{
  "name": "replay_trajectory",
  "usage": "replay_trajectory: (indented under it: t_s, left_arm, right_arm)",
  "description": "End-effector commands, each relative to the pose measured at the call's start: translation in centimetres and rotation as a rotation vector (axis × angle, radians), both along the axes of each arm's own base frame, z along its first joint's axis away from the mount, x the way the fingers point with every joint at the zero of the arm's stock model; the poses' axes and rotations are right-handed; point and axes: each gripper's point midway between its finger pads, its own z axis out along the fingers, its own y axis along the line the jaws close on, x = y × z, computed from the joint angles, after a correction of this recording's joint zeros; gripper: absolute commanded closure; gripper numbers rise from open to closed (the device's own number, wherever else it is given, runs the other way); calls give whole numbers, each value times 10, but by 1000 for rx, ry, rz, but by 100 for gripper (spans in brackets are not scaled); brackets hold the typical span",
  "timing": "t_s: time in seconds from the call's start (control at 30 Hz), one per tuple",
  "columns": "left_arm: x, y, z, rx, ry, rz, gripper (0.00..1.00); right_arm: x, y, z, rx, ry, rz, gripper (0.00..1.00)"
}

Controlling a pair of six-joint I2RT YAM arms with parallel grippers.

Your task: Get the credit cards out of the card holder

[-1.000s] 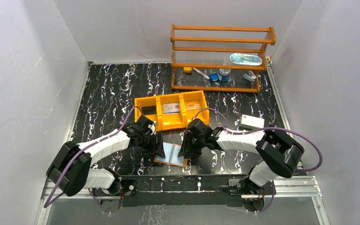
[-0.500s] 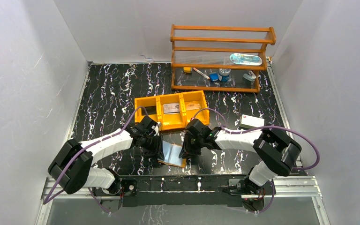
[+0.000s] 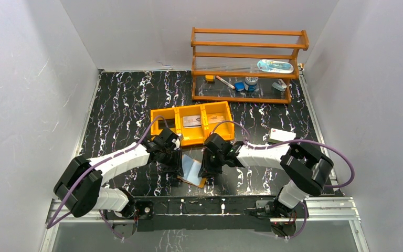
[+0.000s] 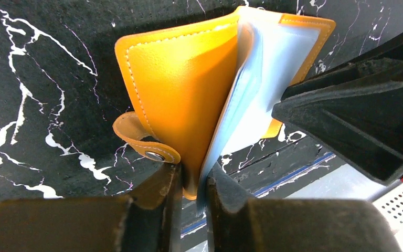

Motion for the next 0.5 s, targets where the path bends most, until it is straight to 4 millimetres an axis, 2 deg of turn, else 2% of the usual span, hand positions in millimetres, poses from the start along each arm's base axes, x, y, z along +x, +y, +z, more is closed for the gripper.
replay_trajectory:
  t_s: [0.0, 0.1, 0.2, 0.33, 0.47]
  left_arm:
    - [-1, -14, 9, -46, 6, -24, 93]
    - [-4, -15, 5, -57, 23, -4, 97]
    - [-7, -10, -1, -38, 29, 32, 99]
    - [-10, -1, -8, -4, 42, 89, 98]
    - [-10, 3, -10, 7, 39, 144, 98]
  right_arm:
    - [8, 18, 8, 53, -54, 12, 68]
    - [9, 33, 21, 150, -58, 18, 65]
    - [14, 37, 27, 172, -81, 4, 65]
    - [23, 27, 25, 87, -120, -26, 64]
    - [22, 21, 15, 24, -115, -20, 62]
